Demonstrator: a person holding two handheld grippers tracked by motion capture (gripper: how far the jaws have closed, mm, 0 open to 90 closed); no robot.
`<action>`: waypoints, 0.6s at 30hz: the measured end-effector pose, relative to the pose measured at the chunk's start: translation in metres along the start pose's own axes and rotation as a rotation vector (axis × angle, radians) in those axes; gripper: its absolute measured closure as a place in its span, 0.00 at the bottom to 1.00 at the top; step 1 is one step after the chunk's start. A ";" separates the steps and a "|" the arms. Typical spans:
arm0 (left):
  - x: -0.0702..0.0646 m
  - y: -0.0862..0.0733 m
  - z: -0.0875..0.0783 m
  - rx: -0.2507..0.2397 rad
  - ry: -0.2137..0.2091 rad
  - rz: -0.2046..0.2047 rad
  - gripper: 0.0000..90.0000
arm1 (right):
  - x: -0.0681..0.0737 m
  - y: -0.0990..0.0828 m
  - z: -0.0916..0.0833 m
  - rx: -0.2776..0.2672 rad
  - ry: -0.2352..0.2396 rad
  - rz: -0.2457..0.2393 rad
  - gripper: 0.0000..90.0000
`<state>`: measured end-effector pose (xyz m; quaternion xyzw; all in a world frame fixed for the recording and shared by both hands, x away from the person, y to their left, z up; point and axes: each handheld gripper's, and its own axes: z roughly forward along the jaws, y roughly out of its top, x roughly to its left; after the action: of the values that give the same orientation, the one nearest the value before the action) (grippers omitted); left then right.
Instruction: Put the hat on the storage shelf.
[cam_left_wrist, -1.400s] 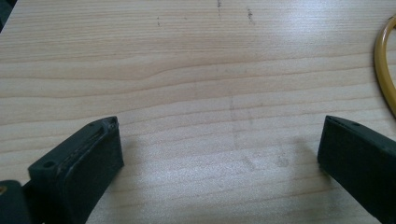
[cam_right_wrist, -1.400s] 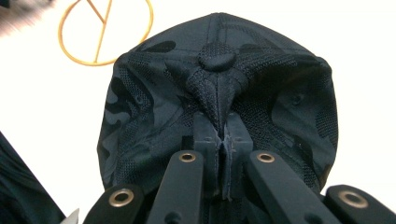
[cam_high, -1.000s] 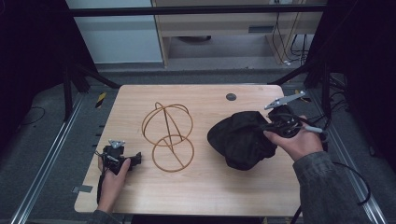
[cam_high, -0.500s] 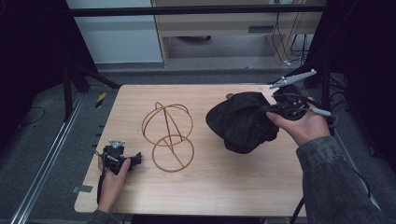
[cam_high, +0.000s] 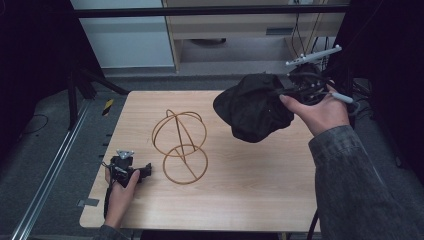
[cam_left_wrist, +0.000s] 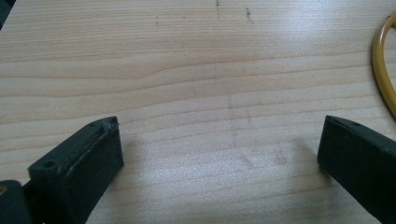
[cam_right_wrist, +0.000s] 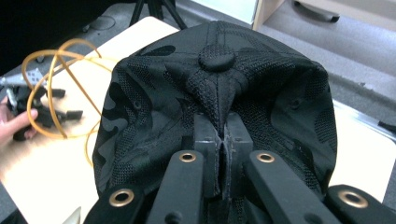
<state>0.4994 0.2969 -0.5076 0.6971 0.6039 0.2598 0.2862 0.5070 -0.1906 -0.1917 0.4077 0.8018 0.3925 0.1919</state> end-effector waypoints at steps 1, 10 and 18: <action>0.000 0.000 0.000 0.000 0.000 0.000 0.00 | 0.001 0.004 0.000 -0.008 0.003 0.006 0.97; 0.000 0.000 0.000 0.000 0.000 0.000 0.00 | 0.019 0.034 0.008 -0.072 0.036 -0.009 0.97; 0.000 0.000 0.000 0.000 0.000 0.000 0.00 | 0.043 0.056 0.015 -0.106 0.084 -0.035 0.97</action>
<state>0.4994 0.2969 -0.5077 0.6971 0.6038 0.2599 0.2862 0.5187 -0.1288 -0.1565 0.3663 0.7943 0.4475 0.1862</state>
